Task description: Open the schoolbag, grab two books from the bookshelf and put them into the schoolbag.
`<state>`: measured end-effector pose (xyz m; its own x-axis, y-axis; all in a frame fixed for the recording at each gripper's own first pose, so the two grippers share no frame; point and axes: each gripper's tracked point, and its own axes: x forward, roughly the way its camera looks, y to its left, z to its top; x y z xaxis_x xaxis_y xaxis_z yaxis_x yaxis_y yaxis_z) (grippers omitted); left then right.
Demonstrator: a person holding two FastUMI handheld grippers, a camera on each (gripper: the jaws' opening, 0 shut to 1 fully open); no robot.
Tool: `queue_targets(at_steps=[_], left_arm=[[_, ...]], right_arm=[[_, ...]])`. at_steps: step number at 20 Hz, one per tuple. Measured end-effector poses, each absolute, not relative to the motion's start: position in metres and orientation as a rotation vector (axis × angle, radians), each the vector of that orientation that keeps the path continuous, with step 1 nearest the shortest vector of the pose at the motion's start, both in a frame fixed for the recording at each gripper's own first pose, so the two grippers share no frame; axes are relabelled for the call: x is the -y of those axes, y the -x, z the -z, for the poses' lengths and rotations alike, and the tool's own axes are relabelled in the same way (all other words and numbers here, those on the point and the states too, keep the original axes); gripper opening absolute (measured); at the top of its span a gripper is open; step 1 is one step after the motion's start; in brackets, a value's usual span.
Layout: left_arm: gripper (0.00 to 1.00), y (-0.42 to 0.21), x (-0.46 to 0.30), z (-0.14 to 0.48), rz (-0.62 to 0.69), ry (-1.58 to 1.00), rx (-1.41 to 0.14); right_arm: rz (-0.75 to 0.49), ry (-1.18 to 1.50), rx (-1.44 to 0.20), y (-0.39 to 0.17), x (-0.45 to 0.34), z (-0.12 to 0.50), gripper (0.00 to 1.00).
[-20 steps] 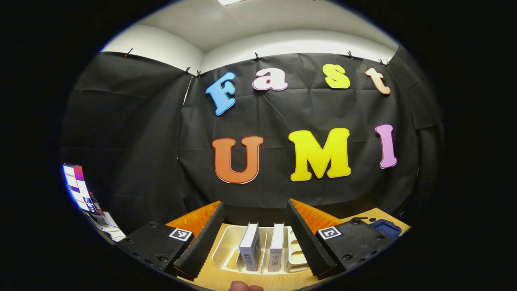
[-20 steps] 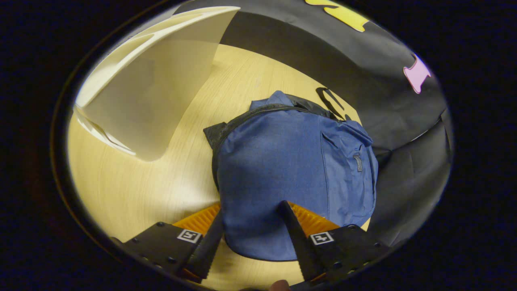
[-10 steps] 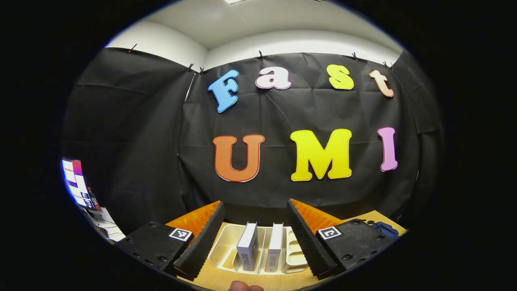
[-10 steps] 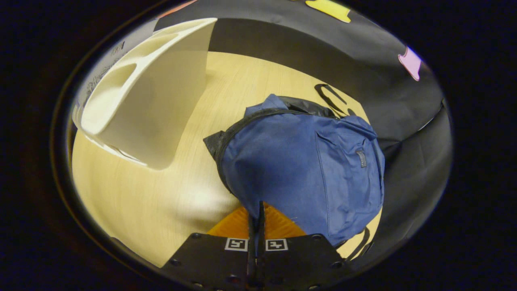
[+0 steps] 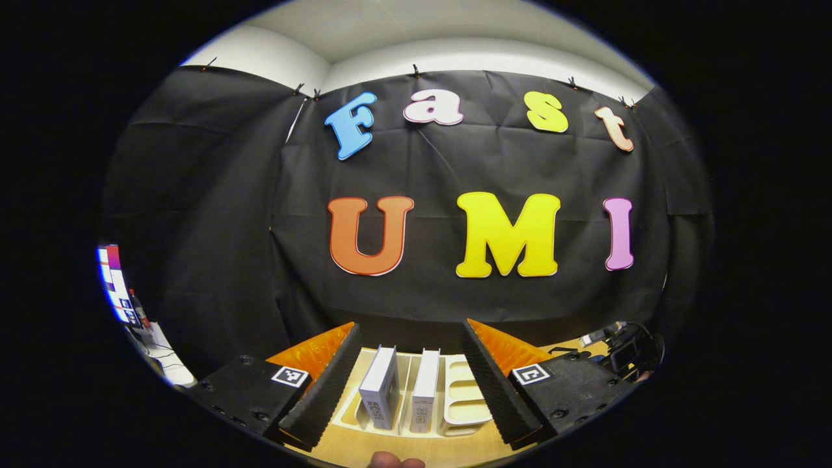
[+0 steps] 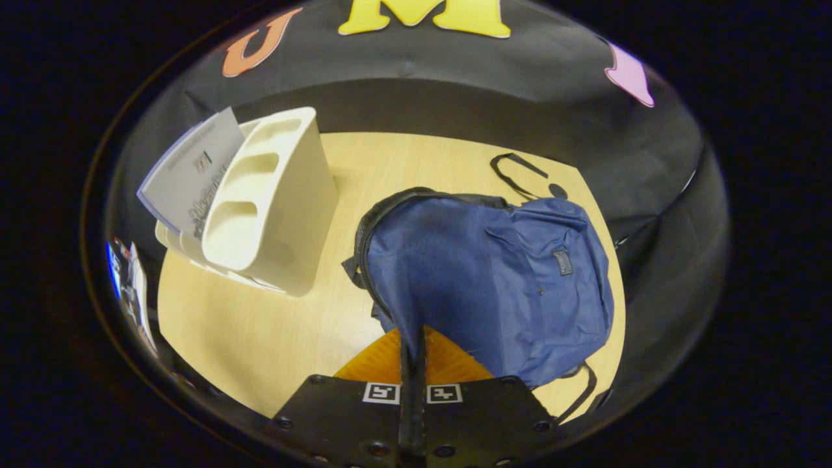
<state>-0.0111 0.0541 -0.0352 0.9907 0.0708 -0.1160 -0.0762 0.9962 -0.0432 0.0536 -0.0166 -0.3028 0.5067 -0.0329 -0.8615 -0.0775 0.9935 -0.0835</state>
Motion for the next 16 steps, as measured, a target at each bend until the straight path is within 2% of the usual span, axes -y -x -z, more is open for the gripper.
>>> queue_targets(at_steps=[16], left_arm=[[0.98,-0.044,-0.012,0.089,0.053,0.077,-0.409]], right_arm=[[-0.025,-0.016,-0.933,-0.062,0.141,0.178,0.0]])
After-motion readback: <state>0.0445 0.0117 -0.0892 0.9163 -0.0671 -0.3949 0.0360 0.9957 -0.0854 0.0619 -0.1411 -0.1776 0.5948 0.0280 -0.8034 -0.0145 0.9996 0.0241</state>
